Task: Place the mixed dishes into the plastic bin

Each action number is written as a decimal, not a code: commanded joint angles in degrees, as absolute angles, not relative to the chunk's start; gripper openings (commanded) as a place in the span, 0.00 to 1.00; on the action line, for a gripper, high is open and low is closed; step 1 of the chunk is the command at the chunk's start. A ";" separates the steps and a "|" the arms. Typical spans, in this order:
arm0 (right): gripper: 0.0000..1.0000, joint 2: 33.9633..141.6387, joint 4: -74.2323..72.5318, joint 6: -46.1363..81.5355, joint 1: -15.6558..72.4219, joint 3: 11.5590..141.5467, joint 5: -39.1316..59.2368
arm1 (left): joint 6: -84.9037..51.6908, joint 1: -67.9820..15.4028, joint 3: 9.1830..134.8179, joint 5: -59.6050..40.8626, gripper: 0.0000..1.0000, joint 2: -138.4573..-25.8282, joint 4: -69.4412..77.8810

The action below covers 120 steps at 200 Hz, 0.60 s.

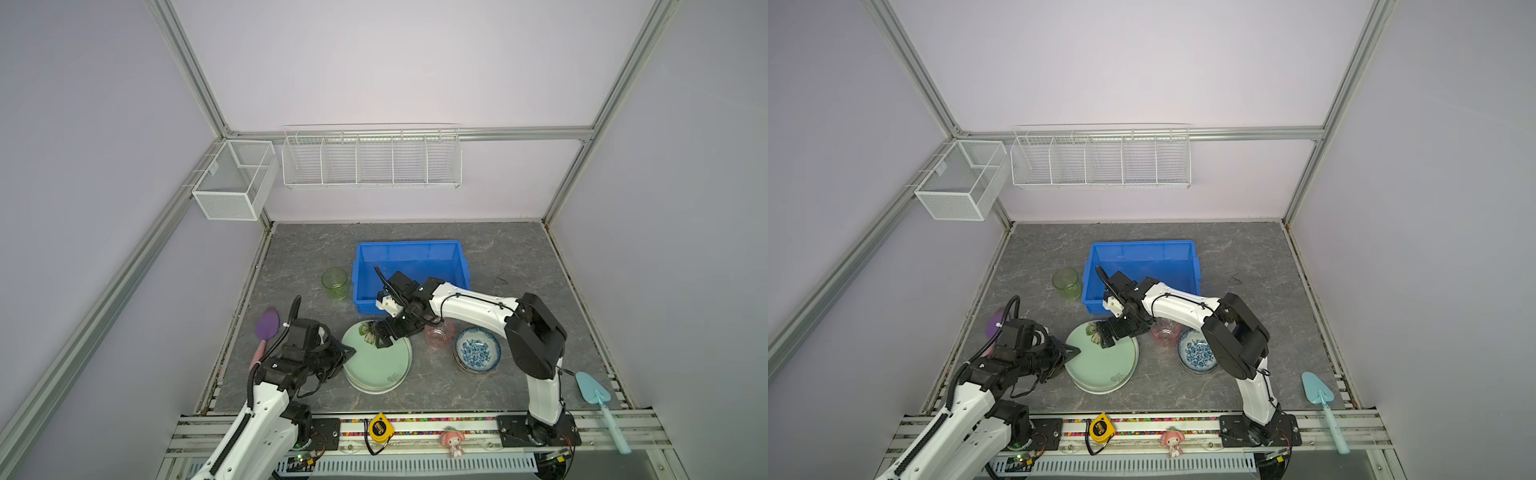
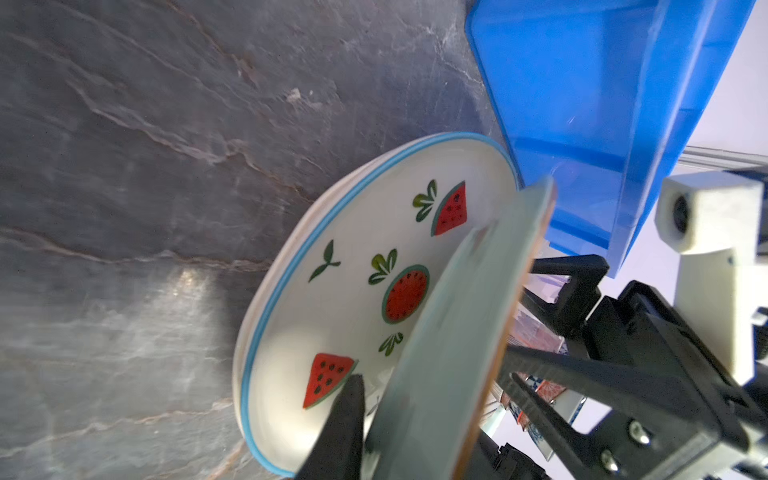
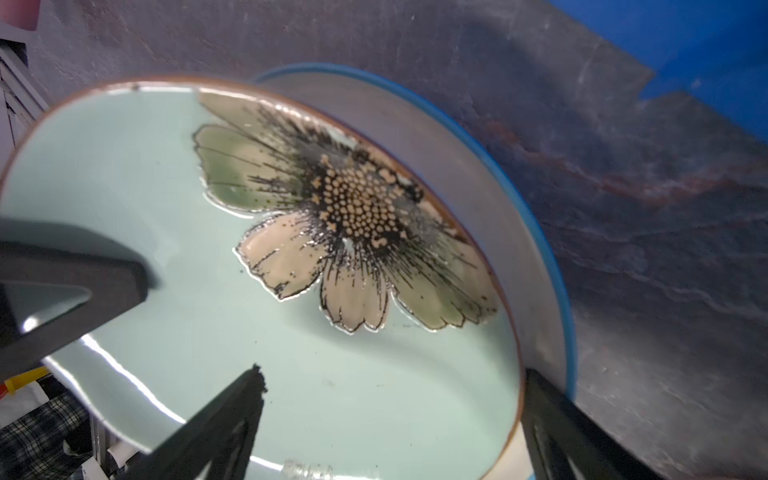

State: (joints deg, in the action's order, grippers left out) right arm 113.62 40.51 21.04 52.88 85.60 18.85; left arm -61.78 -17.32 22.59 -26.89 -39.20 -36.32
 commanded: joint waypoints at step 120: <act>0.96 112.44 40.53 21.19 54.37 89.10 22.06 | -59.68 -17.59 24.55 -28.75 0.00 -36.56 -34.85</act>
State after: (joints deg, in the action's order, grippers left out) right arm 113.73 41.87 21.04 53.04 86.32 18.46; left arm -61.12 -17.30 22.59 -26.68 -37.63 -37.15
